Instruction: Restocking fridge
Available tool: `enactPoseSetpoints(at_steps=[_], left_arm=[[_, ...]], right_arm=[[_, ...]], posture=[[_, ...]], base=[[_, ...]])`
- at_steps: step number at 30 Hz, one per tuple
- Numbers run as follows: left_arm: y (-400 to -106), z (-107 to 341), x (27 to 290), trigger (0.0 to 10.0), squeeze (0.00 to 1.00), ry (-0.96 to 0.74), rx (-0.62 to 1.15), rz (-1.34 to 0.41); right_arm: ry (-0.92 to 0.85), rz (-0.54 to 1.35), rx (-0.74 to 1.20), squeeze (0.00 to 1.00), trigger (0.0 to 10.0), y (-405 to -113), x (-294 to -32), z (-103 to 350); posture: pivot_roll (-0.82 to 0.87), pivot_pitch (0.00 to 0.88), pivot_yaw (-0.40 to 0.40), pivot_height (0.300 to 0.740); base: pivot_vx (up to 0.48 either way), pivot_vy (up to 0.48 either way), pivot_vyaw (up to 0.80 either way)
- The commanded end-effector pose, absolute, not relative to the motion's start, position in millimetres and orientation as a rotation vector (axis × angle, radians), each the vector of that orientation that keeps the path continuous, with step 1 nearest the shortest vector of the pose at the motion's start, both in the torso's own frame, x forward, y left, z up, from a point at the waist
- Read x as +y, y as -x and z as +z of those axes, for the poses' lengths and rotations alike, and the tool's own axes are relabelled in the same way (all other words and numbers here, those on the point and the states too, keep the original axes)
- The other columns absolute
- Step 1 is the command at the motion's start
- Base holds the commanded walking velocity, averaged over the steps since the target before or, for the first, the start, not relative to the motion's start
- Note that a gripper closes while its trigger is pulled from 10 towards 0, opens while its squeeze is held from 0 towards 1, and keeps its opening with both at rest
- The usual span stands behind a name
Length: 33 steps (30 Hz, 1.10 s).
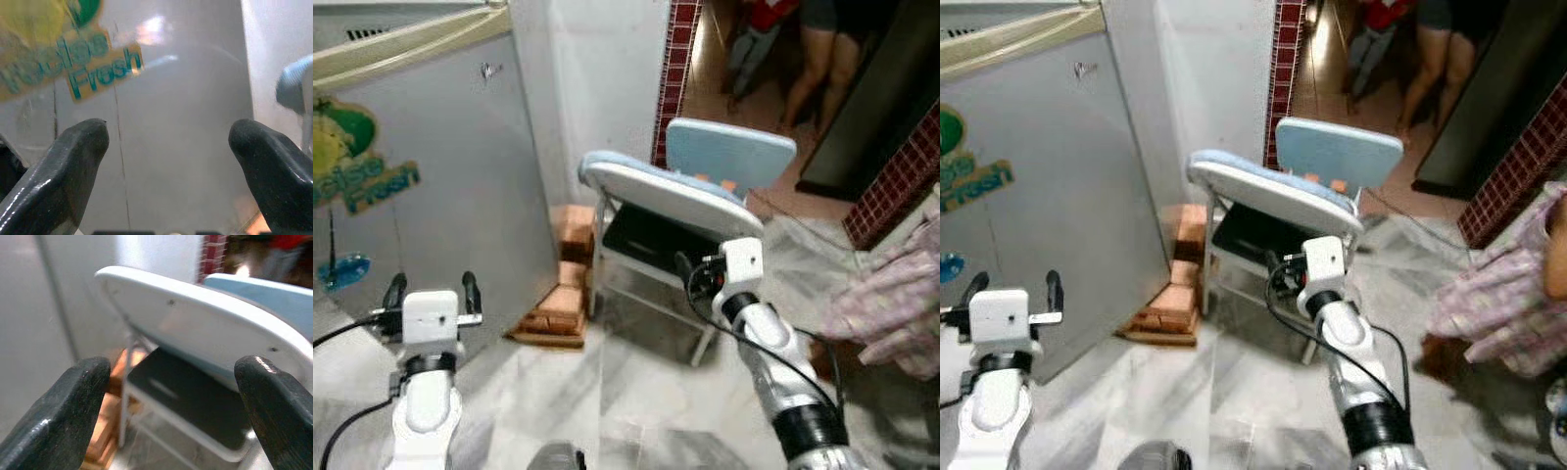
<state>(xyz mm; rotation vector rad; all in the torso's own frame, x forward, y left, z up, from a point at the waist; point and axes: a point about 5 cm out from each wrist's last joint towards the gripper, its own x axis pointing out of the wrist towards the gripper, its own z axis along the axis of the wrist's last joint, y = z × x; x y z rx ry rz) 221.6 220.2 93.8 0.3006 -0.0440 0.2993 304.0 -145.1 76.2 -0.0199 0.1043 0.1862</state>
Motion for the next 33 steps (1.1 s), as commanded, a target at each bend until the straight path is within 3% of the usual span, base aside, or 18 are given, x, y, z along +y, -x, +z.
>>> enactPoseSetpoints(at_steps=[1,18,33], left_arm=[[-225.0,95.4,215.9,10.0,0.0,-0.266,-0.05,0.28],[-230.6,88.3,197.6,10.0,0.0,-0.179,-0.02,0.172],[-212.6,71.9,189.7,10.0,0.0,-0.118,0.06,0.147]], right_arm=[[0.028,0.099,0.07,0.0,10.0,-305.3,-161.6,82.9],[0.05,0.079,0.05,0.0,10.0,-308.5,-156.0,83.9],[0.062,0.063,0.088,0.0,10.0,-304.8,-161.9,74.4]], posture=[[0.03,0.04,0.025,0.74],[0.01,0.03,0.037,0.74],[0.02,0.047,0.028,0.74]], base=[[0.0,0.48,0.0],[0.0,0.48,0.0],[0.0,0.48,0.0]])
